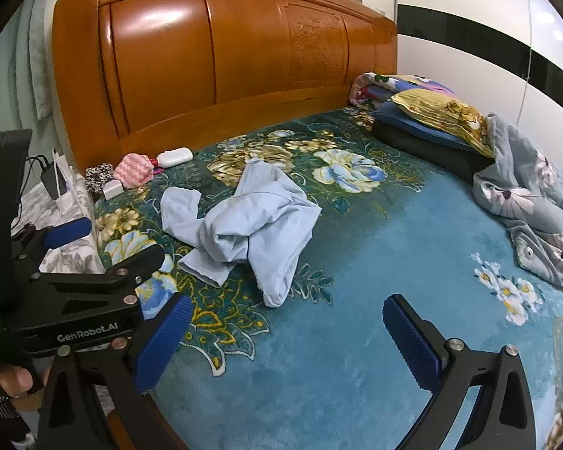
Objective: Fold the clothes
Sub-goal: 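Move both grippers toward the crumpled light-blue shirt on the bed, then grasp the light-blue shirt with the right gripper and pull it across the bed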
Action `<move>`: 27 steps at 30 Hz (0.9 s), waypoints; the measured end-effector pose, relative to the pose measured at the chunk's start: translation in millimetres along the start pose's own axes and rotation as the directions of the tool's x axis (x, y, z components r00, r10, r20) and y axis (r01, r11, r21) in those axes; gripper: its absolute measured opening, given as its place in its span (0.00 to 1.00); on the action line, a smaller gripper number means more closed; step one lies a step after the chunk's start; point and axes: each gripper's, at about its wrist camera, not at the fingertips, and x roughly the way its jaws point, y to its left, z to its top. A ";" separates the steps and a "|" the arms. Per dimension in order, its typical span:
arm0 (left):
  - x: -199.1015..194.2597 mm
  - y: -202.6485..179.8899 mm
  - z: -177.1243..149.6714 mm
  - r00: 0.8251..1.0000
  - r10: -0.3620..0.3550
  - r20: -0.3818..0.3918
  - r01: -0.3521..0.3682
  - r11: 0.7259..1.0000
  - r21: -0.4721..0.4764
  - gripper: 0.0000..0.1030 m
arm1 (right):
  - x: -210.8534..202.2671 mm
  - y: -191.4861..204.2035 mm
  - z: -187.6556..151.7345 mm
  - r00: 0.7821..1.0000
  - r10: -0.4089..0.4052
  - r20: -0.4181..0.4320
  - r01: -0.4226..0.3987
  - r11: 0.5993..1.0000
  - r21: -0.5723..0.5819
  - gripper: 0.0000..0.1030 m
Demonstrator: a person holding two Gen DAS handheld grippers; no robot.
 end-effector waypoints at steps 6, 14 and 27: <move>10.9 1.8 -1.5 1.000 -0.015 -0.010 0.015 1.000 0.002 1.00 | 12.7 0.0 0.4 1.000 0.006 -0.019 -0.006 1.000 0.005 1.00; 29.3 8.8 -1.7 0.999 -0.030 -0.022 0.030 1.000 -0.010 1.00 | 31.1 0.4 2.6 0.998 0.044 -0.037 -0.044 0.999 -0.013 1.00; 74.7 28.4 -10.1 0.998 -0.001 -0.069 0.000 1.000 -0.020 1.00 | 114.3 -1.0 16.1 0.983 0.129 -0.130 -0.129 0.992 0.009 0.68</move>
